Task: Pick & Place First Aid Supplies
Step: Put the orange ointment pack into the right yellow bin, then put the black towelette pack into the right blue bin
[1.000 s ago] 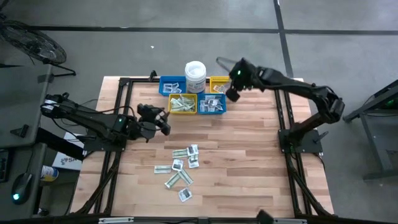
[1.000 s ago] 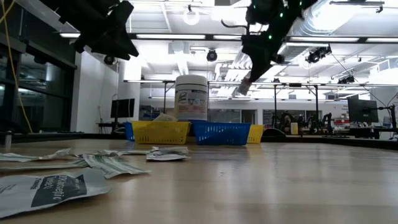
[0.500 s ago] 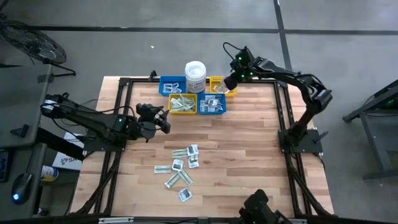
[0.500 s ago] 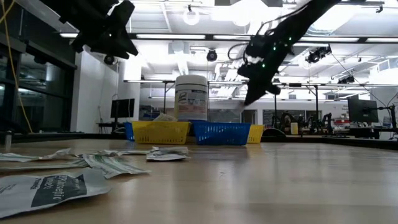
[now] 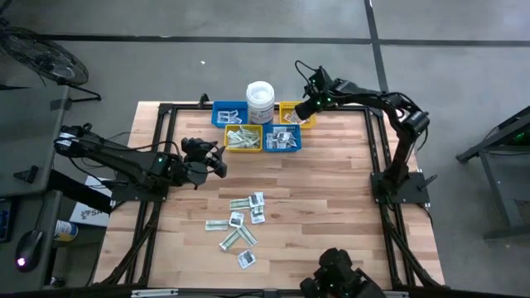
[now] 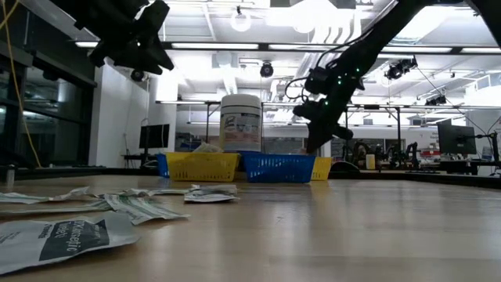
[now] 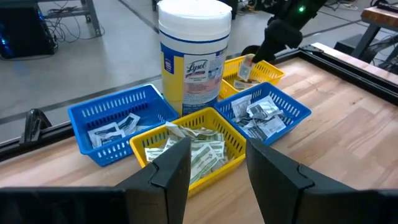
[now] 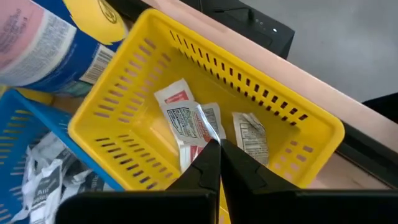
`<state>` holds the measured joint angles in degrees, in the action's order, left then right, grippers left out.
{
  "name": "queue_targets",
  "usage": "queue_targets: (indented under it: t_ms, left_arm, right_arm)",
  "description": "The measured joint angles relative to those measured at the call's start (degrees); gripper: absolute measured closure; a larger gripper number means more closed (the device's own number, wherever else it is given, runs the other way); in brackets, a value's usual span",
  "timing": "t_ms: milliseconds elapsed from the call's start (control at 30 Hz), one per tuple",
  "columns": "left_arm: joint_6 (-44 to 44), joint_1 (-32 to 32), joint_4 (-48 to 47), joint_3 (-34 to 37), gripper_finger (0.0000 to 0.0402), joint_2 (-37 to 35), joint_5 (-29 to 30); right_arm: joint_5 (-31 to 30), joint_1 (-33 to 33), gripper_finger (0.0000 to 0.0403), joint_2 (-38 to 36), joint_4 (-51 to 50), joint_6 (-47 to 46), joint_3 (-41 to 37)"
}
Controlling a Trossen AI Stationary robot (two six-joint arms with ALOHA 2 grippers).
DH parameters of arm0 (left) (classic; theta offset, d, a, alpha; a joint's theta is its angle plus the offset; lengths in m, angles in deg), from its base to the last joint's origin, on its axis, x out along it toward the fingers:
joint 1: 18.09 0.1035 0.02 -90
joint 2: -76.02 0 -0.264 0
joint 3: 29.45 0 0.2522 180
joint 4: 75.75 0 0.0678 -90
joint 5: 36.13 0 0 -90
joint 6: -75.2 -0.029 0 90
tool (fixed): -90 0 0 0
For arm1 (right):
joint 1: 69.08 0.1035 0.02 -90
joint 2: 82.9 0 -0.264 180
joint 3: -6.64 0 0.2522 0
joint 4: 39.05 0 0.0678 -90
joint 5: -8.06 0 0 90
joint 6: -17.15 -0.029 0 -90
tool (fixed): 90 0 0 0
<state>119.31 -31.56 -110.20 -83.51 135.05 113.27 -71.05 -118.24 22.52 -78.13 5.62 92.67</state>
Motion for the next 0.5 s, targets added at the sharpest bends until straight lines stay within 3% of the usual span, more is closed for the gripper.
queue_targets:
  t_ms: [200,500]
  left_arm:
    - [0.0,0.0,0.0,0.0,0.0247,0.0,-0.2]
    - [0.0,0.0,0.0,0.0,0.0247,0.0,-1.6]
  right_arm:
    - [0.6,0.0,0.0390,0.0,0.0,0.0,0.0]
    - [1.3,0.0,0.0337,0.0,-0.3,-0.5,0.0]
